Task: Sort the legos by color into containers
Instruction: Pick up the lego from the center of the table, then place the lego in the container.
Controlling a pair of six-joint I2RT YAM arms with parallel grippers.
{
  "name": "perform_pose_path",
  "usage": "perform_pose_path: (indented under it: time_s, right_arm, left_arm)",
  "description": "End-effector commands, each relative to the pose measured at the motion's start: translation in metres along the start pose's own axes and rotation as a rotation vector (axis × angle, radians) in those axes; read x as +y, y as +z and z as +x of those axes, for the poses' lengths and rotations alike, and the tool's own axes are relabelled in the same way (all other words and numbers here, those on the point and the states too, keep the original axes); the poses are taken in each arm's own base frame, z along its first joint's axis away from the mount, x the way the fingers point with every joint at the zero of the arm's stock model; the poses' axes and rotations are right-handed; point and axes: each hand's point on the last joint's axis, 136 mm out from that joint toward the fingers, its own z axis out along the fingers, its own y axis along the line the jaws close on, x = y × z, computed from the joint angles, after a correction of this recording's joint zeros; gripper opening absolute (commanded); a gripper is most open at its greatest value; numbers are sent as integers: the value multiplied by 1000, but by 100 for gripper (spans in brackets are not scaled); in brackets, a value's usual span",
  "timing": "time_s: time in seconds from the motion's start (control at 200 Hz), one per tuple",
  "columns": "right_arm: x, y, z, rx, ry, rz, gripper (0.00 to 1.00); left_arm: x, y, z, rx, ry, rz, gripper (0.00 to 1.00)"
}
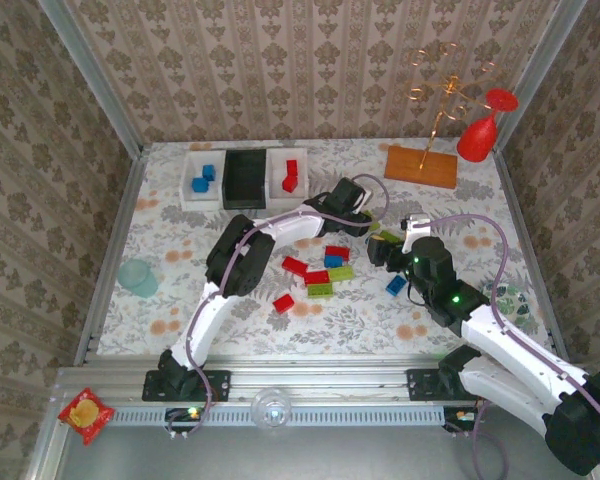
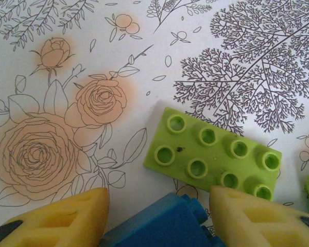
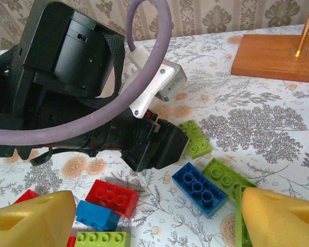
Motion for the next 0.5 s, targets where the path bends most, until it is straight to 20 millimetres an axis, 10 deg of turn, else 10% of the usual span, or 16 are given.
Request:
perform_pose_path:
  time_s: [0.0,0.265,0.495]
  right_arm:
    - [-4,-1,-1,-15,-4,24,85]
    - [-3,1,0,-11,-6,16,85]
    - [33,12,9,49,-35,-145,84]
  left_arm:
    - [3,-10,8,15,-2,-26,47]
    - [58,-108,-11,-166,-112,-74,45]
    - [176,-205,4,-310,-324,-240,45]
